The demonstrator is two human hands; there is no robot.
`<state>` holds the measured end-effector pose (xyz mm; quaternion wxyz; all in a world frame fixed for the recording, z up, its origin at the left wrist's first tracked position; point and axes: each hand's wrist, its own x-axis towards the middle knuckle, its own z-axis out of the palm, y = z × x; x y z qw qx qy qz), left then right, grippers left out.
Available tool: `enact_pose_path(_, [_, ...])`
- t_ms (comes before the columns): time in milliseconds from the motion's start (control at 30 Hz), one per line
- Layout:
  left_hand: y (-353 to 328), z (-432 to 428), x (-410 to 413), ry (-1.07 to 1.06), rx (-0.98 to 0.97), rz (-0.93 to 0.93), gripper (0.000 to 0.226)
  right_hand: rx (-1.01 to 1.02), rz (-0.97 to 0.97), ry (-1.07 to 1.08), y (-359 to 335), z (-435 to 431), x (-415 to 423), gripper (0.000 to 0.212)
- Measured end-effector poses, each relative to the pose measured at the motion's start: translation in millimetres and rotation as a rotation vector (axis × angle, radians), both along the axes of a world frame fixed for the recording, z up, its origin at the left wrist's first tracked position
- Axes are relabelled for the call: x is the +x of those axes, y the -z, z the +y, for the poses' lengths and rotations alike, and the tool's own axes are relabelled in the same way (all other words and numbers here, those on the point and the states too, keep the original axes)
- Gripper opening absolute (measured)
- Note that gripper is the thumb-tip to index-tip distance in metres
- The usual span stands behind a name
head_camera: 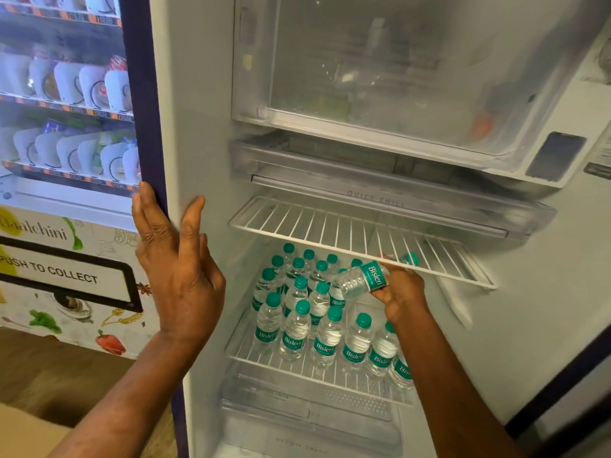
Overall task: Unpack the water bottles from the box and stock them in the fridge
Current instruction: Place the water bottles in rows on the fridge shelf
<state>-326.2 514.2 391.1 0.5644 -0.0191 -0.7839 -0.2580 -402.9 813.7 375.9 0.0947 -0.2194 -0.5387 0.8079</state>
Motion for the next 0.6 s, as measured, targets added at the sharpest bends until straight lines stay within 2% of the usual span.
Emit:
enact_pose_path(133, [2, 1, -3, -0.008, 0.007, 0.004, 0.050, -0.070, -0.016, 0.075, 5, 15, -21, 0.036])
enact_pose_path(267, [3, 1, -4, -0.033, -0.001, 0.005, 0.051, -0.202, -0.047, 0.171, 13, 27, -42, 0.023])
enact_pose_path(333, [3, 1, -4, -0.042, 0.002, 0.007, 0.051, -0.225, -0.059, 0.230, 16, 29, -49, 0.029])
enact_pose_path(433, [3, 1, -4, -0.055, 0.004, 0.003, 0.052, -0.206, -0.031, 0.298, 15, 29, -53, 0.033])
enact_pose_path(600, [2, 3, -3, -0.079, -0.006, 0.020, 0.052, -0.077, 0.006, 0.269, 21, 22, -61, 0.023])
